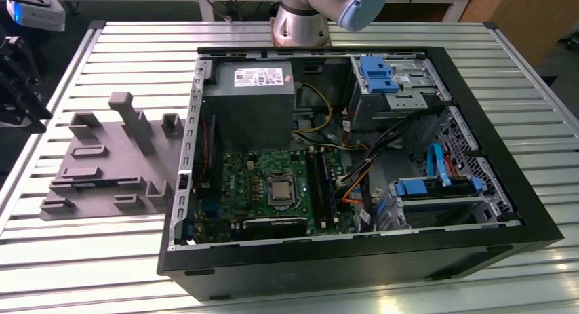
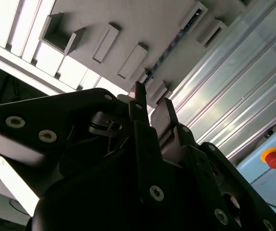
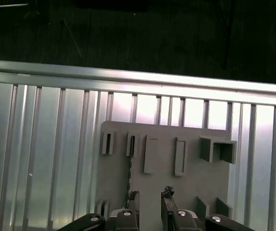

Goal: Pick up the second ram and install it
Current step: 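Pick up the second ram and move it above second insertion slot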

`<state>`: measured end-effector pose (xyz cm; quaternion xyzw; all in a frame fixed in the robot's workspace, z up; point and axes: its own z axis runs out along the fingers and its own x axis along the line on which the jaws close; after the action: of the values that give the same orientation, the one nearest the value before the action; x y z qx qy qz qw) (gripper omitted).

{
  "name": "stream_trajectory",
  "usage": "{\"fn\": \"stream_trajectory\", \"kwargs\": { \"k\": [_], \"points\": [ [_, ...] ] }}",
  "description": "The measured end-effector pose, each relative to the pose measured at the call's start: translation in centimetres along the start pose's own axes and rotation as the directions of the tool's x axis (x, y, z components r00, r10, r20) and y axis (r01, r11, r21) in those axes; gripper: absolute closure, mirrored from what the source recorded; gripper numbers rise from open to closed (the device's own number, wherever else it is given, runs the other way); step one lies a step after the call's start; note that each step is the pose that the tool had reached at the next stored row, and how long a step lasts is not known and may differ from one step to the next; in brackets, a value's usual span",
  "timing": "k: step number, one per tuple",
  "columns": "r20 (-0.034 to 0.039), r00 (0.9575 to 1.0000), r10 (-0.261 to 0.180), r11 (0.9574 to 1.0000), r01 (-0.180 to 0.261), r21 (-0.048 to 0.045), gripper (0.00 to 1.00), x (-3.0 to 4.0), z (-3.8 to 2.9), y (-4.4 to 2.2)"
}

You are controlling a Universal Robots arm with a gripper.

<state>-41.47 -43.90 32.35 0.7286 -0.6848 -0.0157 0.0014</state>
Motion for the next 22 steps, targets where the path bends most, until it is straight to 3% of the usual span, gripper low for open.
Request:
{"fn": "stream_trajectory", "kwargs": {
  "k": [4,15,16,22],
  "points": [
    [0.0014,1.0000,0.004,1.0000,-0.004,0.0003,0.68,0.01,0.59,-0.10],
    [0.0011,1.0000,0.004,1.0000,-0.004,0.0005,0.67,0.01,0.72,-0.11],
    [0.0011,1.0000,0.004,1.0000,-0.004,0.0004,0.61,0.02,0.79,-0.11],
    [0.0015,0.9996,0.027,0.9996,-0.027,0.0007,0.61,0.03,1.67,-0.14]
  ]
}}
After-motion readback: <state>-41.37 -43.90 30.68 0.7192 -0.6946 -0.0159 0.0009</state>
